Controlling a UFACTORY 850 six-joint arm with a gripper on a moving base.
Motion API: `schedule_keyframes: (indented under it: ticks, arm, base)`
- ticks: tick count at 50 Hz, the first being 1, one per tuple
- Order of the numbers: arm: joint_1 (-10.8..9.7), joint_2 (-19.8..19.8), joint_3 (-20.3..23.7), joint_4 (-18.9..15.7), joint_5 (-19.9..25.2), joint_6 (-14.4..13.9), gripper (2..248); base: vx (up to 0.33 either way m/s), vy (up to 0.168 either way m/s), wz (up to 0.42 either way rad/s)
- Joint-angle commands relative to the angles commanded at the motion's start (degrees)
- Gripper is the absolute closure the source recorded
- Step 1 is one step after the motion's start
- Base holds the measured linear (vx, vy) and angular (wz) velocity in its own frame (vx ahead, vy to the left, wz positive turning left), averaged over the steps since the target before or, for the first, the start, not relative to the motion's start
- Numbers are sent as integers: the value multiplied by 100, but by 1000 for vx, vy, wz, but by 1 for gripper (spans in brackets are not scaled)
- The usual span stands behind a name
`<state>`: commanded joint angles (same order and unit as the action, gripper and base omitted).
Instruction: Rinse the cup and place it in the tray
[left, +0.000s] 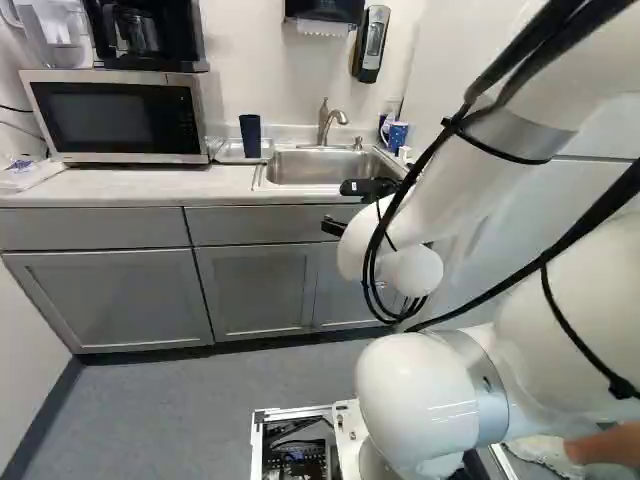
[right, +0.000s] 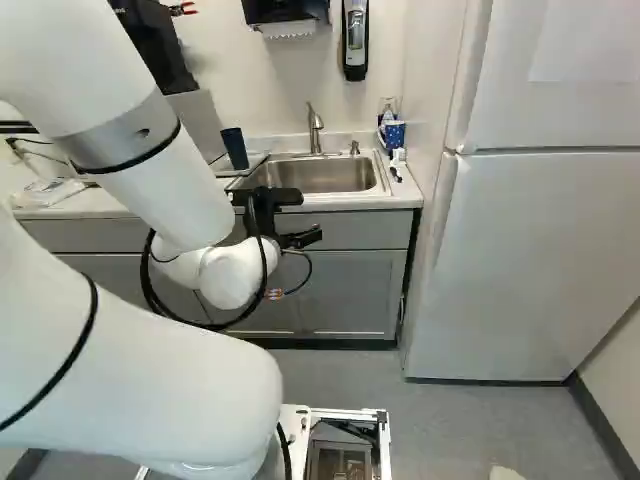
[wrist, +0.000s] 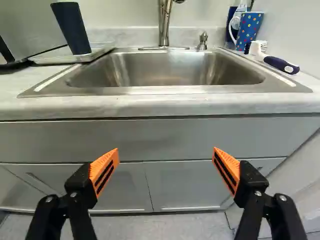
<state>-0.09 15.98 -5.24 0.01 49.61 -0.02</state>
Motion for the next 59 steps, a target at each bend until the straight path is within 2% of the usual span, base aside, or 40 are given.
schedule_keyframes:
  ticks: [59]
  arm:
    - [9, 2, 24, -1, 39, 2, 3]
  base:
    - [0, 0, 0]
